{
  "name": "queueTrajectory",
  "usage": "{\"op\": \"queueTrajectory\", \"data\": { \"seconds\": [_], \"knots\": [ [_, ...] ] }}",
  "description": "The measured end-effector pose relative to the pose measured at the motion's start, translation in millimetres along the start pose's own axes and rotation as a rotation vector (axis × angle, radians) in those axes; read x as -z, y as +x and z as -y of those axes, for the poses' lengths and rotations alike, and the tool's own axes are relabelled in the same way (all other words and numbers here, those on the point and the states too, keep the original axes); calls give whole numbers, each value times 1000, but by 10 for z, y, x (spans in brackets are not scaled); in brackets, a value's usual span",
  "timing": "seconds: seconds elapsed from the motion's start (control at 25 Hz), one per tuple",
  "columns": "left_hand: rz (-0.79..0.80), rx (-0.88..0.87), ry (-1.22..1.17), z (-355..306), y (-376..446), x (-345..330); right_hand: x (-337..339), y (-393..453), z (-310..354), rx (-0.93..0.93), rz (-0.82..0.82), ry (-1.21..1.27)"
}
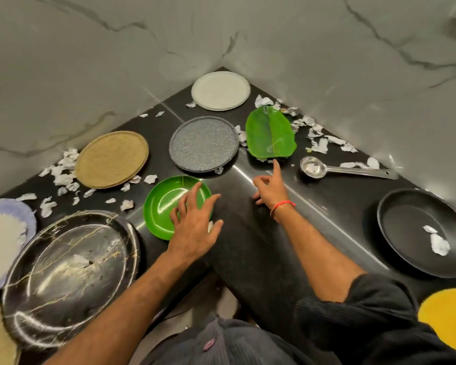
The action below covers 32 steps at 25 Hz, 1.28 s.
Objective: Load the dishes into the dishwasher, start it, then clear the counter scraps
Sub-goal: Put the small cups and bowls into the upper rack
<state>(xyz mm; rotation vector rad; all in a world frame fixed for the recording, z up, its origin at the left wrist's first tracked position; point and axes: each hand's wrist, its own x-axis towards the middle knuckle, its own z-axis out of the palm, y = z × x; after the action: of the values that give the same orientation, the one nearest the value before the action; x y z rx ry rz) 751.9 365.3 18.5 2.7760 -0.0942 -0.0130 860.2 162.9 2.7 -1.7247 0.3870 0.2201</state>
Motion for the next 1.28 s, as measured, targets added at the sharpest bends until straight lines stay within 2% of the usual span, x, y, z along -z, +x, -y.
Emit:
{"op": "queueTrajectory", "data": {
  "seconds": [0.08,0.12,0.28,0.4,0.68,0.8,1.08,1.28],
  "knots": [
    [-65,127,19,226,-145,113,-322,-71,10,178,-11,-198],
    [-99,183,26,348,-239,173,-504,-153,33,268,36,-241],
    [-183,364,16,851,-805,395,-1321,-614,125,544,337,-309],
    [-221,525,26,1196,-1365,560,-1895,-994,72,623,546,-310],
    [-460,957,6,1935,-2874,812,-3117,-2182,-64,724,1026,-341],
    [-506,1055,-23,2276,-3396,879,-3626,-2696,-156,733,1103,-328],
    [-578,1199,-34,3305,-4768,1131,-4848,-3832,-475,735,1145,-349],
    [-619,1258,-37,3742,-5519,1239,-5308,-4477,-568,736,1239,-376]
  ]
}}
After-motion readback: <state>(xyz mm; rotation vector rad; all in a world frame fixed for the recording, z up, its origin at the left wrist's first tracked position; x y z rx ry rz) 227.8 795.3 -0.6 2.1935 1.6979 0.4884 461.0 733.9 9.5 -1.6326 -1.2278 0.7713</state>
